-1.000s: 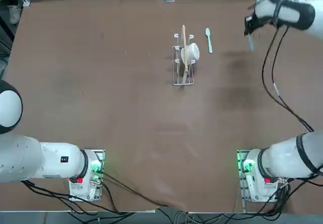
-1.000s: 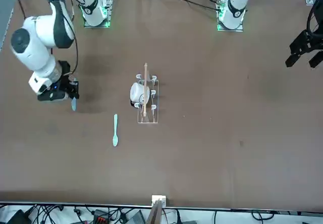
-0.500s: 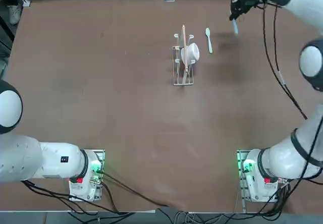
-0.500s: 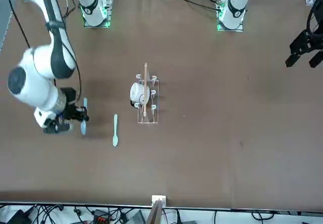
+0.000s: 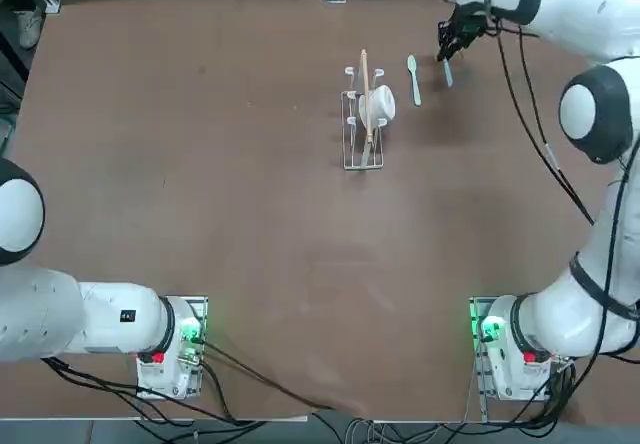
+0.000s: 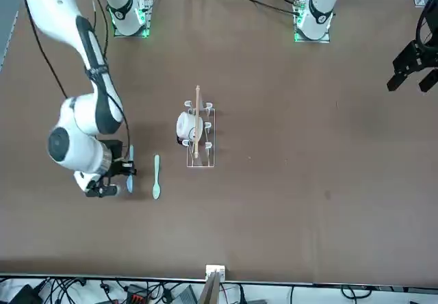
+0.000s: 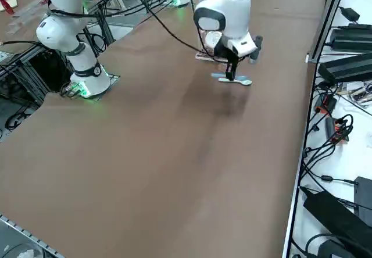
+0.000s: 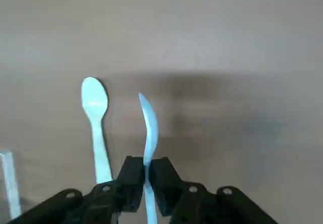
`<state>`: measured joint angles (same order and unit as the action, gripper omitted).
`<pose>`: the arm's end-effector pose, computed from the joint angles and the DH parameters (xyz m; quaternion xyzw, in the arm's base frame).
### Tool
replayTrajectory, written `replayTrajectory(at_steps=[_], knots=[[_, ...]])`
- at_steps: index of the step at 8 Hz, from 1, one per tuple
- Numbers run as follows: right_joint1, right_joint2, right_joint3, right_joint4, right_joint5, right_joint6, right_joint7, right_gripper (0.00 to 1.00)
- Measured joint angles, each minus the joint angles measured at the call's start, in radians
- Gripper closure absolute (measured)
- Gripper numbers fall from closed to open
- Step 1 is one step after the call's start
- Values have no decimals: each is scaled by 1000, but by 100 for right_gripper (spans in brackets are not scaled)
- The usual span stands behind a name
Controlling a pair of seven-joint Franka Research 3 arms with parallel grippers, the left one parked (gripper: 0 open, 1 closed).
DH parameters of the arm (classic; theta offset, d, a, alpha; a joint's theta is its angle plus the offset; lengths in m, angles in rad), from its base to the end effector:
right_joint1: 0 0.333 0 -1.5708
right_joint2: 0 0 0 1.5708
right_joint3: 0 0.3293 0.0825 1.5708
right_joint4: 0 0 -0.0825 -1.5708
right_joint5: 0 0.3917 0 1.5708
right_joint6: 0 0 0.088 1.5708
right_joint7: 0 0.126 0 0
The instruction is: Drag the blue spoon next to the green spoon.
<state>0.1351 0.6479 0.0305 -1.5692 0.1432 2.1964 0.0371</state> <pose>0.7022 0.1218 0.2487 -0.9975 -0.0186 0.0171 0.0654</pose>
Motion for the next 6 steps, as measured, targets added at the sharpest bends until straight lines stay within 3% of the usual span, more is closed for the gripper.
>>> replayTrajectory(at_steps=[3, 6], knots=[[3, 61, 0, 4, 0, 90, 0, 86], [5, 67, 0, 10, 0, 106, 0, 86]])
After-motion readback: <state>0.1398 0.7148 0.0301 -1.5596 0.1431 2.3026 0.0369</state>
